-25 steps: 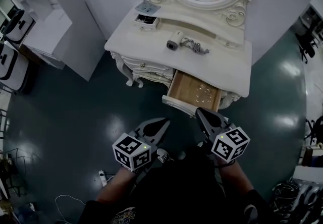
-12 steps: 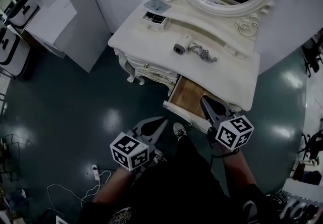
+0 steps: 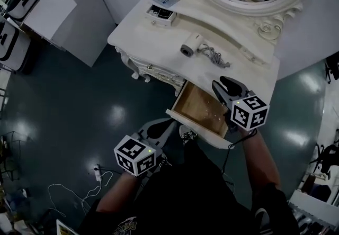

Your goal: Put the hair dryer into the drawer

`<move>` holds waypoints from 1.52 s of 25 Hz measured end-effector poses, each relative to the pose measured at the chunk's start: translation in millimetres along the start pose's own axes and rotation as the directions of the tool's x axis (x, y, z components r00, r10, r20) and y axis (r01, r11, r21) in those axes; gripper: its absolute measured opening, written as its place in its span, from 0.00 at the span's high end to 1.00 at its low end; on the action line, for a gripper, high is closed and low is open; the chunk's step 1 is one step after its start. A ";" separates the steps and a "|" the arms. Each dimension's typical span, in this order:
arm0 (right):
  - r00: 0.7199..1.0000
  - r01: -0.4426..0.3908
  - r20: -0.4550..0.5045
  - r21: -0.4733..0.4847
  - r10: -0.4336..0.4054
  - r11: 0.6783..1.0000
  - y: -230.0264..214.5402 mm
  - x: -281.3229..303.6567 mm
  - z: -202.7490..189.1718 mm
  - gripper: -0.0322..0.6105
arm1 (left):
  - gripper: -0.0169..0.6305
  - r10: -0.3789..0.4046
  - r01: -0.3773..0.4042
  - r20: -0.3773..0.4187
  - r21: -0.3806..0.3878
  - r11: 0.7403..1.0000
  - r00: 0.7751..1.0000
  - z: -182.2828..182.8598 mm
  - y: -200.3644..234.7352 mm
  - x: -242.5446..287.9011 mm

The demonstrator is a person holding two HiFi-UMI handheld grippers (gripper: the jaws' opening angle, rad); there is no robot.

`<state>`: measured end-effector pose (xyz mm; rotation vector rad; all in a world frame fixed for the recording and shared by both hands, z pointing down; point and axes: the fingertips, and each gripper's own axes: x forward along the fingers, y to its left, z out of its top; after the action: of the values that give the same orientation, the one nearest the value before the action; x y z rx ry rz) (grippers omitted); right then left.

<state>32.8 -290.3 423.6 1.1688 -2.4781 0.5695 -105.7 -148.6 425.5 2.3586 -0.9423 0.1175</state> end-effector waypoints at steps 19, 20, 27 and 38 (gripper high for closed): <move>0.901 -0.033 -0.432 -0.169 -0.044 0.985 -150.7 151.0 -33.3 0.55 | 0.97 0.043 -0.045 -0.029 -0.070 0.997 0.999 -2.6 25.1 75.4; 0.894 -0.035 -0.446 -0.171 -0.046 0.985 -155.6 157.3 -35.4 0.55 | 0.97 0.049 -0.051 -0.031 -0.075 0.996 0.998 -3.6 26.8 76.5; 0.828 -0.099 -0.556 -0.274 -0.074 0.957 -171.3 198.4 -53.3 0.51 | 0.97 0.082 -0.087 -0.050 -0.111 0.990 0.995 -12.4 38.3 81.8; 0.737 -0.208 -0.672 -0.328 -0.073 0.921 -171.6 227.2 -80.5 0.52 | 0.97 0.113 -0.120 -0.054 -0.145 0.982 0.992 -19.0 50.8 85.7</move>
<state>41.5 -498.1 634.0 0.5626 -1.8702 0.3981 -72.5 -218.9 490.8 2.1562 -1.0312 0.1414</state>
